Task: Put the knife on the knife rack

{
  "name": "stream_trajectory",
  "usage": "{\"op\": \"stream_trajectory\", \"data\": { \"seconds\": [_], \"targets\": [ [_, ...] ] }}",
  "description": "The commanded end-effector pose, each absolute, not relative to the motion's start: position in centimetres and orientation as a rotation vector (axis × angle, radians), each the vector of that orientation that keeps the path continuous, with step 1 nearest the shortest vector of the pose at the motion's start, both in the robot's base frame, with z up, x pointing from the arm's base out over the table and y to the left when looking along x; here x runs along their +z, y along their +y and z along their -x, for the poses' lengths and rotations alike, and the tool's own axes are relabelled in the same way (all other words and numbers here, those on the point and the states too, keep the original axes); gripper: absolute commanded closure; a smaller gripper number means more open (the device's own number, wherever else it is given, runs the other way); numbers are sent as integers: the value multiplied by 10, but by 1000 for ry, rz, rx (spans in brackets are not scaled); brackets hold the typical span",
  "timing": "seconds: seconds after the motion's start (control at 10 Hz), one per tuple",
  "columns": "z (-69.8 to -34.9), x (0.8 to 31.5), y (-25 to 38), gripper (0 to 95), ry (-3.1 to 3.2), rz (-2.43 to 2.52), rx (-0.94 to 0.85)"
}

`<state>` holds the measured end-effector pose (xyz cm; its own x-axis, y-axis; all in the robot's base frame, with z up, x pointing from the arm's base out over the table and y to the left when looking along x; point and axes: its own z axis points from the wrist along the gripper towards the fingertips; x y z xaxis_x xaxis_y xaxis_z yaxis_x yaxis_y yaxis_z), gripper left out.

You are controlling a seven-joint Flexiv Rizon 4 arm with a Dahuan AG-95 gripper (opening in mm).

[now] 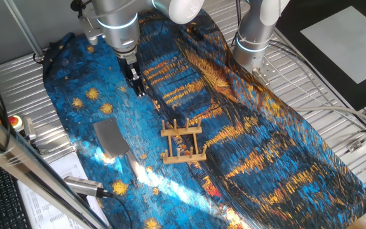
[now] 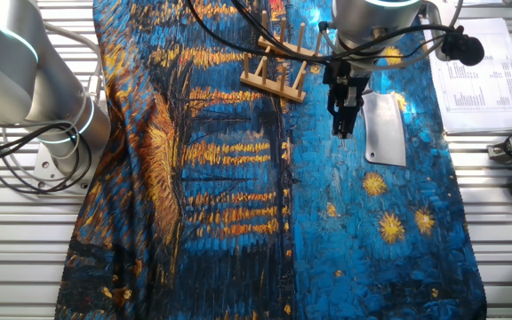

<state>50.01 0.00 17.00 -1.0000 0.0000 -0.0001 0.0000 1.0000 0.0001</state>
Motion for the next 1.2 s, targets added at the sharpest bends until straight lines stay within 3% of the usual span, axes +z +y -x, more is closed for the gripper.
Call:
{"op": "stream_trajectory", "data": {
  "seconds": [0.1,0.2,1.2],
  "targets": [
    [-500,170,0,0,3142,0,0],
    [-500,170,0,950,3142,150,8],
    [-501,171,0,950,3143,147,4]
  ]
}}
